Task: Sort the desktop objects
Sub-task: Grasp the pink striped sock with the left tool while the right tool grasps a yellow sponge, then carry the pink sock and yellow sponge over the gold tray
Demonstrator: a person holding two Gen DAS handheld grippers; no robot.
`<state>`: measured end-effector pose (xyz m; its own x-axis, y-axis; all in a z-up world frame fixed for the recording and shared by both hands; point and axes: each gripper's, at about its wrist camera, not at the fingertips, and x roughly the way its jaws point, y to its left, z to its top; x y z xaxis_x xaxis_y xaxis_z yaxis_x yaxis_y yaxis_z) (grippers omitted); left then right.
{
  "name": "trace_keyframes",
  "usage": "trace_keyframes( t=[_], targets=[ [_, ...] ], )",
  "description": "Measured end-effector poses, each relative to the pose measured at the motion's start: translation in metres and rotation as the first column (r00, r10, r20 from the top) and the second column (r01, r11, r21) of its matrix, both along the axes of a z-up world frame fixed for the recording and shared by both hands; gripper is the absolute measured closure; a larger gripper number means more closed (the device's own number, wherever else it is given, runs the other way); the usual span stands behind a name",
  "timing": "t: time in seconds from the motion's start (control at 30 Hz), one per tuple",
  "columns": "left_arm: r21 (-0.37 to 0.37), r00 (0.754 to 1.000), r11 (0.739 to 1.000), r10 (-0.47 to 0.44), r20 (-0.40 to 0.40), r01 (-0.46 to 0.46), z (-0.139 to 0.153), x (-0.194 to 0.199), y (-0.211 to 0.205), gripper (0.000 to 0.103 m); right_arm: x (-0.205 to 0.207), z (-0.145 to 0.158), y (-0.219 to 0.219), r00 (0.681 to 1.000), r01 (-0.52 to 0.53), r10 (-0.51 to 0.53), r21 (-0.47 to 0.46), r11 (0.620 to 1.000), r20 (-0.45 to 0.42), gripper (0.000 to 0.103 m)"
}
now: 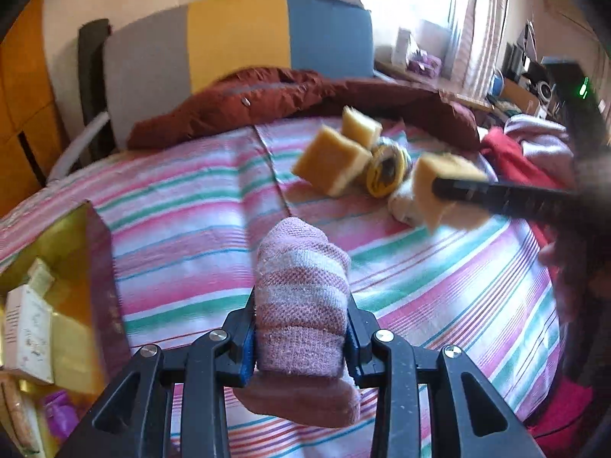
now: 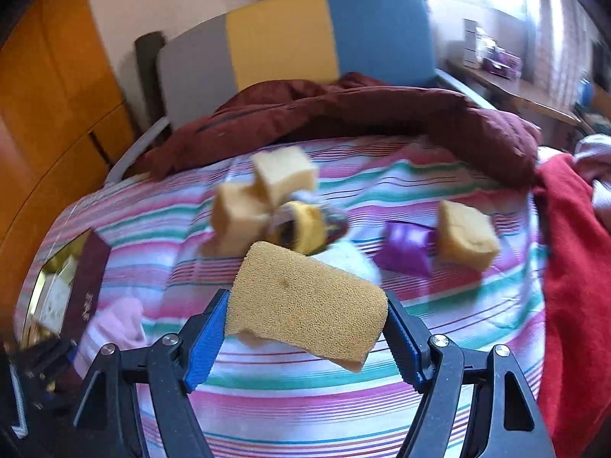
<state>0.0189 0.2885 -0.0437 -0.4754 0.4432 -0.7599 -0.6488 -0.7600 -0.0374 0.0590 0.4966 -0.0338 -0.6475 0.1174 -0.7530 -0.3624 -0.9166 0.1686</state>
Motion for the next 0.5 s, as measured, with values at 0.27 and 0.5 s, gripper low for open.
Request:
trace_keyframes(
  t=[0.27,0.5],
  targets=[
    [0.018,0.995,0.997,0.076,-0.069,-0.075,0.028,0.005,-0.038,0.067,-0.004,-0.002,-0.029,0.995,-0.1,0.1,-0.034,0.994,-0.02,0.026],
    [0.024,0.983,0.987,0.159,-0.092,-0.158,0.037,0.007,-0.076,0.067,-0.008,-0.008,-0.046,0.984,-0.175,0.172,-0.108,0.979,-0.038,0.026]
  ],
)
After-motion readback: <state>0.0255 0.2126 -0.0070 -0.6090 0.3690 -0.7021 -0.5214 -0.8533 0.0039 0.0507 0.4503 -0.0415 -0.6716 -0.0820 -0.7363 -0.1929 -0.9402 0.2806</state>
